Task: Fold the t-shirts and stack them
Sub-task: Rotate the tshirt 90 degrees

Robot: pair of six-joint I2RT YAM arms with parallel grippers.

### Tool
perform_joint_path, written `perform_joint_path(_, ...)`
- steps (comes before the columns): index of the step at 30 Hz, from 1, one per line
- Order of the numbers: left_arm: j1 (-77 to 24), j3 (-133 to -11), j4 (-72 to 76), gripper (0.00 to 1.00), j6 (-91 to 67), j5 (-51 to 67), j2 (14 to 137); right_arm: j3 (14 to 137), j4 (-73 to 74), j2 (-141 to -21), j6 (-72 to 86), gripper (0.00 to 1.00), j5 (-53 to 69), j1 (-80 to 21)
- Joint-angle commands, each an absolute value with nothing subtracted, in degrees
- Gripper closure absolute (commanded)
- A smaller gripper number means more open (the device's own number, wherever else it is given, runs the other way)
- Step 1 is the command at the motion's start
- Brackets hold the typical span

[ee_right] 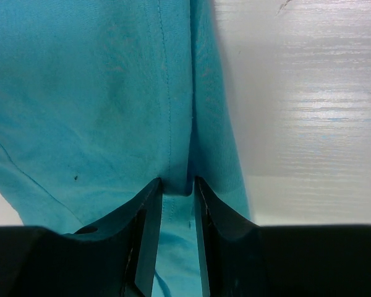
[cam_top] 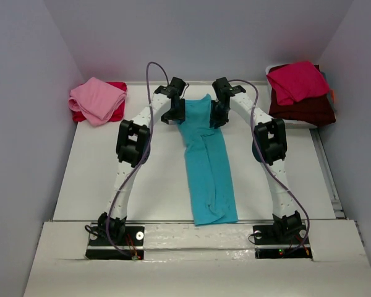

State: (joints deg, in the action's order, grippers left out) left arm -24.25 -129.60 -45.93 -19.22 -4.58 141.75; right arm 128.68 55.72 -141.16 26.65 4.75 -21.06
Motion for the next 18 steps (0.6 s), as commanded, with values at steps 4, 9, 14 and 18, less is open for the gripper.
perform_joint_path(4, -23.8, -134.2, -49.0, 0.32, -15.2, -12.5, 144.6, 130.2, 57.1, -141.3, 25.0, 0.66, 4.1, -21.0)
perform_joint_path(9, -23.8, -135.8, -48.8, 0.30, -11.7, -14.2, 146.2, 131.7, 58.0, -142.7, 24.7, 0.66, 3.9, -21.0)
perform_joint_path(14, -23.8, -137.5, -48.1, 0.27, -8.9, -14.1, 148.7, 132.4, 58.4, -144.0, 24.3, 0.65, 3.3, -21.0)
perform_joint_path(18, -23.8, -140.6, -46.5, 0.25, -7.1, -12.0, 150.7, 135.9, 59.4, -145.7, 23.9, 0.64, 3.0, -21.0)
